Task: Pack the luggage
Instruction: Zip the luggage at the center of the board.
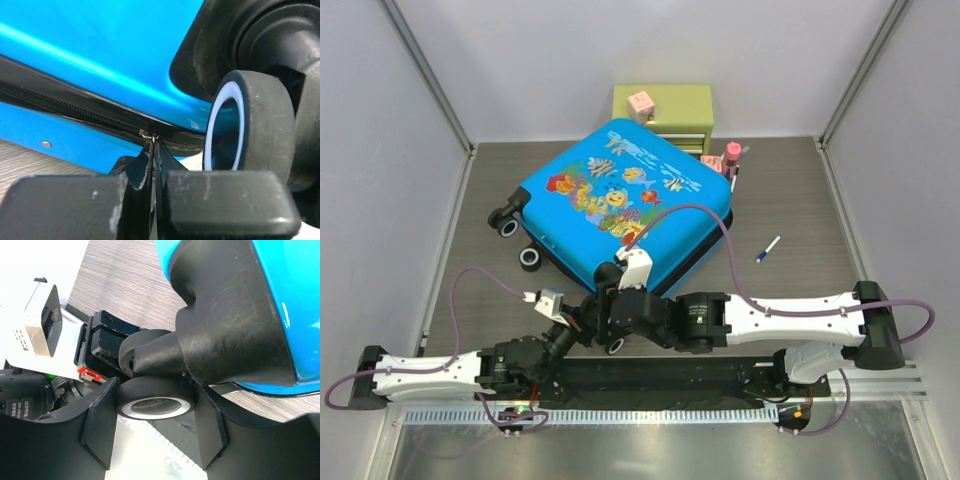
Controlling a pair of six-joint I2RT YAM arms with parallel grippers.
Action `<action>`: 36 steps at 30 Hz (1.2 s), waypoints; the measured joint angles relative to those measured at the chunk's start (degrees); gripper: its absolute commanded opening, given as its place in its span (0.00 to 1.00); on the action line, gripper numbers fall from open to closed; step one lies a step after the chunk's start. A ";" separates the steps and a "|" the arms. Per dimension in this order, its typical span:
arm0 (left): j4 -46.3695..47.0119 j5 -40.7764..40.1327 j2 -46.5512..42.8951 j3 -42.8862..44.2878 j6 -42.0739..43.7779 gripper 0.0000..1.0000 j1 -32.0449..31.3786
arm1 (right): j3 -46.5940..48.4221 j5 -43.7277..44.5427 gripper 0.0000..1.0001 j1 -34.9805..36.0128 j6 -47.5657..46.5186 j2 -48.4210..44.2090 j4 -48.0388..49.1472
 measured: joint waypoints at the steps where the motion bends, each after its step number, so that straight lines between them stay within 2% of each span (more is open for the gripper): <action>1: -0.92 -0.28 -0.94 0.00 -0.13 0.00 0.00 | 0.17 -0.37 0.01 -0.20 0.00 0.22 0.35; 8: -4.76 -3.26 -4.90 -0.02 -0.61 0.00 0.07 | 1.53 -2.03 0.01 -1.18 0.00 2.08 1.62; 24: -6.97 -10.60 -7.63 -0.07 -1.86 0.00 0.59 | 5.42 -6.78 0.01 -4.11 0.20 6.38 2.16; 36: -8.81 -13.27 -9.31 -0.07 -1.84 0.00 0.92 | 6.95 -11.13 0.01 -6.03 2.43 8.00 2.08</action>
